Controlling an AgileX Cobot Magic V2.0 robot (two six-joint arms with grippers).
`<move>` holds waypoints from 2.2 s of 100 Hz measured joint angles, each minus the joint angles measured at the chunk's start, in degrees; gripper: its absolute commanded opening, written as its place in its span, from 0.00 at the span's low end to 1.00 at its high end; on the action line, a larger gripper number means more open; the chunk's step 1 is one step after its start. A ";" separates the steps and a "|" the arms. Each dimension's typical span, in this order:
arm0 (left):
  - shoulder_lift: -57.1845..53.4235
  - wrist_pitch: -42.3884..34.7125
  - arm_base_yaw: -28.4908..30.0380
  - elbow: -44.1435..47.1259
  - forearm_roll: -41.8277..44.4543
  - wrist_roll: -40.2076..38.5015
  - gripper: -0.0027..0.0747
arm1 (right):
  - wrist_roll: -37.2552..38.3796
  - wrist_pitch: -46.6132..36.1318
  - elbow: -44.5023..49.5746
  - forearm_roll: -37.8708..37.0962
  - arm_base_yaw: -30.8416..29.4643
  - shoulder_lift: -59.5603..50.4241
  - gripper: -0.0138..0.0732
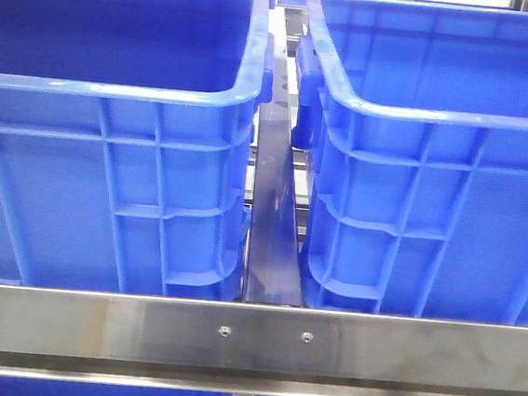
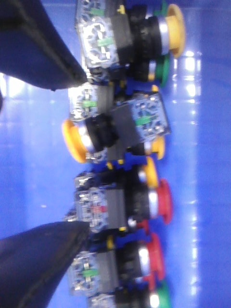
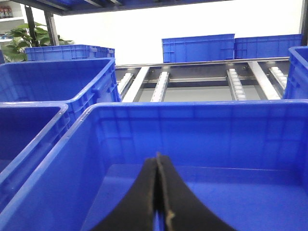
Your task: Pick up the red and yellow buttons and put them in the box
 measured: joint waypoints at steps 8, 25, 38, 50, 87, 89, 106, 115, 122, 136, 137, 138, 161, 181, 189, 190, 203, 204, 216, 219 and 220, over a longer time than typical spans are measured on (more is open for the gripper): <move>0.86 -0.91 0.00 -0.50 0.00 -0.38 0.70 | 0.00 0.00 0.00 0.00 0.00 0.00 0.08; 3.03 -2.57 0.00 -0.78 0.00 -0.80 0.70 | 0.00 0.00 0.00 0.00 0.00 0.00 0.08; 4.09 -4.23 0.00 -0.78 0.22 -1.45 0.70 | 0.00 0.00 0.00 0.00 0.00 0.00 0.08; 4.33 -5.87 0.00 -0.78 0.69 -2.32 0.70 | 0.00 0.00 0.00 0.00 0.00 0.00 0.08; 4.41 -6.95 1.63 -0.88 1.27 -3.44 0.70 | 0.00 0.00 0.00 0.00 0.00 0.00 0.08; 4.41 -7.06 1.63 -0.88 1.37 -3.44 0.70 | 0.00 0.00 0.00 0.00 0.00 0.00 0.08; 4.41 -7.78 1.63 -0.88 1.37 -3.56 0.70 | 0.00 0.00 0.00 0.00 0.00 0.00 0.08; 4.54 -8.19 1.63 -0.88 1.37 -3.56 0.70 | 0.00 0.00 0.00 0.00 0.00 0.00 0.08; 5.27 -8.29 1.63 -0.88 1.48 -3.56 0.70 | 0.00 0.00 0.00 0.00 0.00 0.00 0.08; 7.62 -8.78 1.63 -0.88 1.50 -3.59 0.70 | 0.00 0.00 0.00 0.00 0.00 0.00 0.08; 7.90 -8.92 1.63 -0.88 1.50 -3.59 0.70 | 0.00 0.00 0.00 0.00 0.00 0.00 0.08; 8.00 -8.91 1.63 -0.88 1.50 -3.59 0.70 | 0.00 0.00 0.00 0.00 0.00 0.00 0.08; 9.73 -9.72 1.63 -0.88 1.50 -3.59 0.70 | 0.00 0.00 0.00 0.00 0.00 0.00 0.08; 11.38 -10.40 1.63 -0.88 1.50 -3.59 0.69 | 0.00 0.00 0.00 0.00 0.00 0.00 0.08; 11.86 -10.53 1.63 -0.88 1.50 -3.59 0.63 | 0.00 0.00 0.00 0.00 0.00 0.00 0.08; 11.86 -10.53 1.63 -0.88 1.50 -3.59 0.62 | 0.00 0.00 0.00 0.00 0.00 0.00 0.08; 12.13 -10.85 1.63 -0.88 1.50 -3.59 0.40 | 0.00 0.00 0.00 0.00 0.00 0.00 0.08; 12.22 -10.85 1.63 -0.88 1.50 -3.69 0.39 | 0.00 0.00 0.00 0.00 0.00 0.00 0.08; 12.22 -10.97 1.63 -0.88 1.53 -3.68 0.13 | 0.00 0.00 0.00 0.00 0.00 0.00 0.08; 12.12 -10.97 1.63 -0.88 1.62 -3.68 0.07 | 0.00 0.00 0.00 0.00 0.00 0.00 0.08; 12.12 -10.97 1.63 -0.88 1.62 -3.68 0.04 | 0.00 0.00 0.00 0.00 0.00 0.00 0.08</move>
